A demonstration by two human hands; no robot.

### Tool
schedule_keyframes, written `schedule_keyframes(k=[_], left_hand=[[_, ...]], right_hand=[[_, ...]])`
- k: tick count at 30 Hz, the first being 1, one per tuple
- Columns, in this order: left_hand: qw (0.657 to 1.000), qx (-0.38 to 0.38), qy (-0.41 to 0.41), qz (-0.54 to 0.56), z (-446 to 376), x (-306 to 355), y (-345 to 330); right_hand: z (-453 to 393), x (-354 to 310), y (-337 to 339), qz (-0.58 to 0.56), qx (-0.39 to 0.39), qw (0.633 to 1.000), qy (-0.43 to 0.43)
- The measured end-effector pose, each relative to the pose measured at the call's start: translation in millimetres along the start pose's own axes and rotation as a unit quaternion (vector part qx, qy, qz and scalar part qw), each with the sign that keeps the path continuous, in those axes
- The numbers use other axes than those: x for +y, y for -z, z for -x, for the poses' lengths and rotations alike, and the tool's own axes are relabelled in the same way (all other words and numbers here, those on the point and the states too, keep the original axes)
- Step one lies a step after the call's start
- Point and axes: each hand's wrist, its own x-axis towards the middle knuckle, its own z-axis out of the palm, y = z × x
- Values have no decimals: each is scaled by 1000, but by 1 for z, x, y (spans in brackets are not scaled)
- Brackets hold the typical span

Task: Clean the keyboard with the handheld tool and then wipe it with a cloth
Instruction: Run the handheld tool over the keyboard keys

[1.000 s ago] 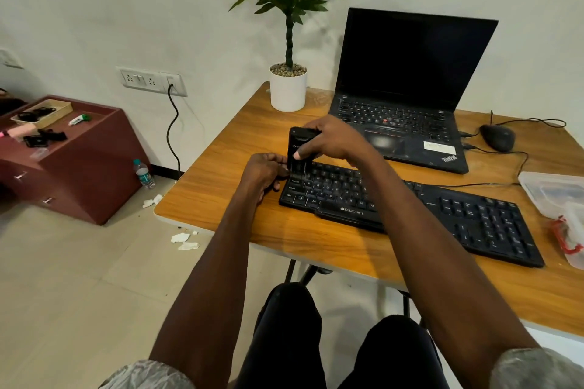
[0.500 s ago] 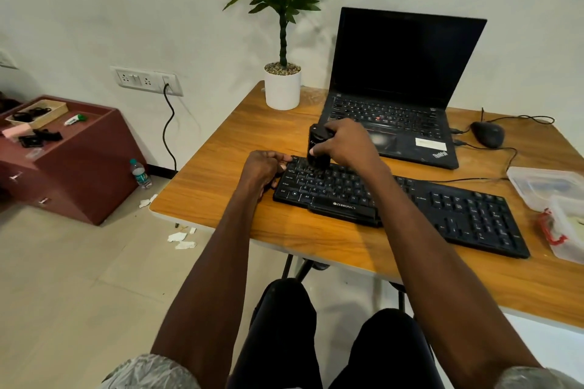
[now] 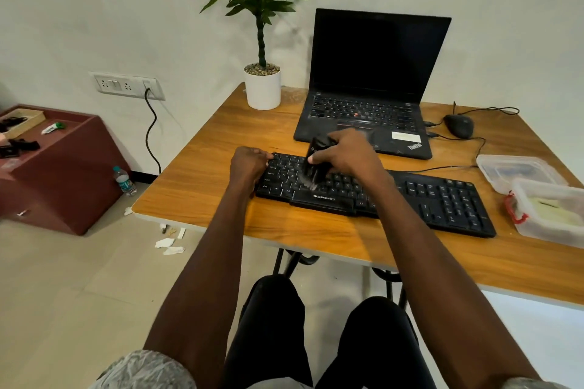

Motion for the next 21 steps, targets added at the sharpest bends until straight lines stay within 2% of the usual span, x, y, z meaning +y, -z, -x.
schedule_keyframes(k=[2, 3, 4, 7, 8, 11, 13, 15, 17, 19, 21], left_hand=[[1000, 15, -4, -25, -1, -1, -1], [999, 24, -8, -43, -1, 0, -1], [997, 29, -15, -71, 0, 2, -2], [983, 60, -23, -174, 7, 13, -10], [977, 65, -22, -201, 11, 15, -14], [961, 89, -40, -258, 20, 17, -22], [946, 107, -81, -295, 25, 17, -29], [939, 108, -124, -301, 31, 22, -40], [945, 93, -156, -272, 37, 30, -54], [952, 74, -177, -238, 44, 36, -70], [959, 51, -187, -209, 53, 41, -84]], right_hand=[[0, 9, 9, 77, 125, 989, 1], [2, 12, 12, 94, 155, 984, 3], [3, 13, 14, 92, 145, 985, 6], [13, 14, 15, 9, 20, 1000, -3], [17, 17, 17, 5, 22, 1000, -7], [23, 32, 30, 93, 173, 980, -21], [26, 44, 41, 101, 220, 970, -36], [32, 54, 51, -3, 179, 983, -50], [39, 61, 59, -95, 98, 988, -66], [44, 70, 64, -85, 57, 991, -87], [46, 80, 69, -33, 108, 987, -112]])
